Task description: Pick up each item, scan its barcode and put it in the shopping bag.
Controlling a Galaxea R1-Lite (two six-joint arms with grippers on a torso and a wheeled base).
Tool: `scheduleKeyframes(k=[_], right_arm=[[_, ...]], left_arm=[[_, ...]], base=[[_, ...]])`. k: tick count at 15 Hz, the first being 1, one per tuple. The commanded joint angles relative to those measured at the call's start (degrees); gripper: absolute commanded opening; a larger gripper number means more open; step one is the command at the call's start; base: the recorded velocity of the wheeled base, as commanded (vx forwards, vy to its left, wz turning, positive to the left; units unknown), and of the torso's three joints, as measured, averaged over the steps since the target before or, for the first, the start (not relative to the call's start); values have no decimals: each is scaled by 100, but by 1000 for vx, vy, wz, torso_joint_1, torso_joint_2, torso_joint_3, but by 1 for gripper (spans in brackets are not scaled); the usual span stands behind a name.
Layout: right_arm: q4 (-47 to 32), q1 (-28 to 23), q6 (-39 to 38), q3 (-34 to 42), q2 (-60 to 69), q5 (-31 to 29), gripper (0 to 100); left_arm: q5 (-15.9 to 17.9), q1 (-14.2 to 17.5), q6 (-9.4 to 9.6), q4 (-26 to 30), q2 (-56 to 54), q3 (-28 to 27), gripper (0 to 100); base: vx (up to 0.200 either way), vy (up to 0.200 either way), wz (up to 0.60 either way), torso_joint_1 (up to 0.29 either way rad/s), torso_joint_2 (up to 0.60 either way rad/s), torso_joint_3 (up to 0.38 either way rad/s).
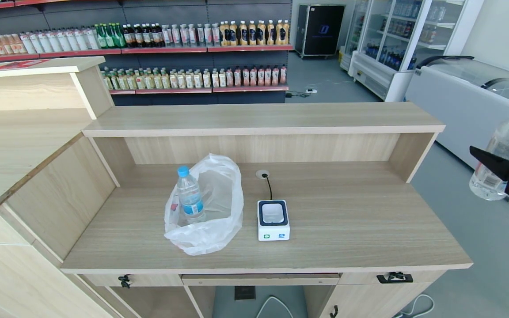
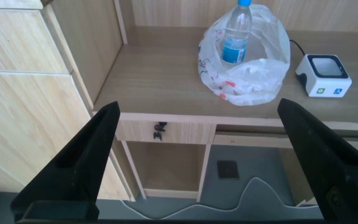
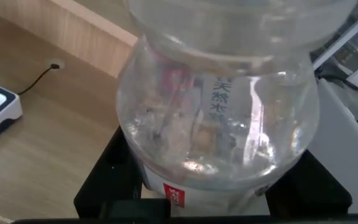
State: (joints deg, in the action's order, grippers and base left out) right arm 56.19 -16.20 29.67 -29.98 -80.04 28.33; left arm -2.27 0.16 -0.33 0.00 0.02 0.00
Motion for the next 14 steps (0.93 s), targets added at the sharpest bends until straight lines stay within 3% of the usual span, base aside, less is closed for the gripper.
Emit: scheduleKeyframes(k=[1,8,14], right_arm=[[33,-23,47,27,-134,-3,0],[780,38,179,-35,-1224,-293,0],[1782,126,918,62,-2270,-258,0]], left_arm=[[-2,2,-2,0,-2,0,100],[-2,2,-2,0,-2,0,100],[-2,2,-2,0,-2,0,100]], base=[[0,0,600,2,7,-2],[0,0,600,3,0,2],[0,0,0,0,0,0]])
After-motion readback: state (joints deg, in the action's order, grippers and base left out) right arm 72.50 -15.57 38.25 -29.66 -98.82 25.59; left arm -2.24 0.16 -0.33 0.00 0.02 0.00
